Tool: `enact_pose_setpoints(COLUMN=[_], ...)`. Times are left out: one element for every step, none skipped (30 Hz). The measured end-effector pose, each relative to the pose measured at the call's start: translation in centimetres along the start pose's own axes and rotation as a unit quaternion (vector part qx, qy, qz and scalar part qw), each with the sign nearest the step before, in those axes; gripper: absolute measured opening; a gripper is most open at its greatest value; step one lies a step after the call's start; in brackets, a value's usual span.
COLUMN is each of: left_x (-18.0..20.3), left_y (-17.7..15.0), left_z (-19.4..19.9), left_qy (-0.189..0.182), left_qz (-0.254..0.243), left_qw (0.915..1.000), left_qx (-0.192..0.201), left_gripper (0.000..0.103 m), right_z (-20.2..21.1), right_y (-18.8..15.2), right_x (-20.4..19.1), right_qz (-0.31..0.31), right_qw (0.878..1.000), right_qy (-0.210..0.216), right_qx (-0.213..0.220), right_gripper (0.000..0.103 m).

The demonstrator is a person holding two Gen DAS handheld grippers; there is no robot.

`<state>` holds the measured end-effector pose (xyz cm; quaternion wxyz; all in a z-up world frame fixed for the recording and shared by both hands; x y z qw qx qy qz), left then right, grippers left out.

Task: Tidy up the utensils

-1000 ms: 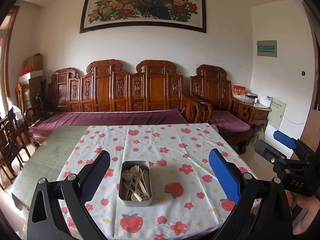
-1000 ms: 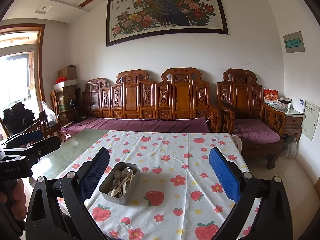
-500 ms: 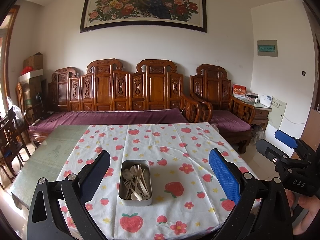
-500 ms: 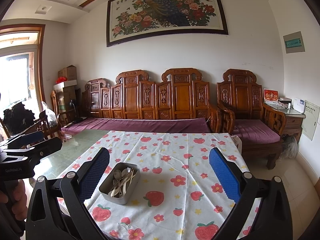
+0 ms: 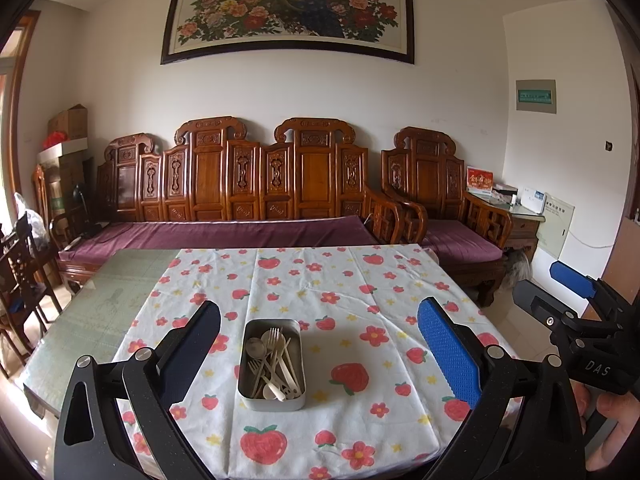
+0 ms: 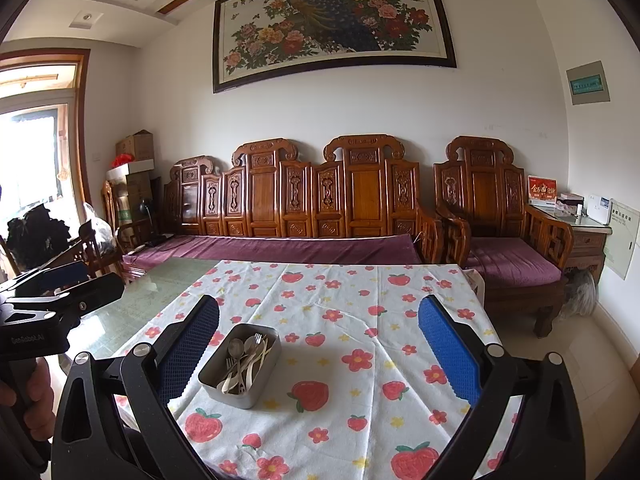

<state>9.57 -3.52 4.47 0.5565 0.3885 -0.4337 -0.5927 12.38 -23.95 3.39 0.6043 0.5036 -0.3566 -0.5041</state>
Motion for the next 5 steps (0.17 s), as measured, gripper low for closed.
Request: enact_pose_setpoints(left_x=[-0.07,-0.07,-0.07,-0.07,-0.12], left_y=[-0.13,-0.22,-0.28,-0.32,-0.31], left_z=[-0.12,-0.21,-0.28,-0.36,-0.34], left_qy=[0.0,0.001,0.001,0.001,0.001], left_qz=[0.0,0.0,0.0,0.001,0.001], left_qw=[1.0,1.0,1.0,1.0,1.0], left_qx=[-0.001,-0.001,-0.002,-0.002,-0.002], left_gripper=[0.095,0.095,0.095,0.095,0.095], right_z=[-0.04,-0.05,-0.01,0.01,-0.03], right_y=[0.04,-0.02,-0.02,-0.01,0.04], right_x=[-0.02,0.01,0.01,-0.01,0.0], right_qz=[0.0,0.0,-0.001,0.0,0.001], right_qw=[1.0,1.0,1.0,1.0,1.0], right_qy=[-0.001,-0.001,0.0,-0.001,-0.001], right_qx=[0.0,-0.001,-0.001,0.0,0.0], right_gripper=[0.101,0.101,0.101,0.101,0.101])
Point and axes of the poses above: each gripper's, at about its wrist camera, not at the fingertips, and z roughly against the way its jaws point, x to its right, y to its top, the point moved 8 cm from there along -z, roughly the way its jaws point, and after that the axes turned 5 degrees about x, right-handed, at the moved point
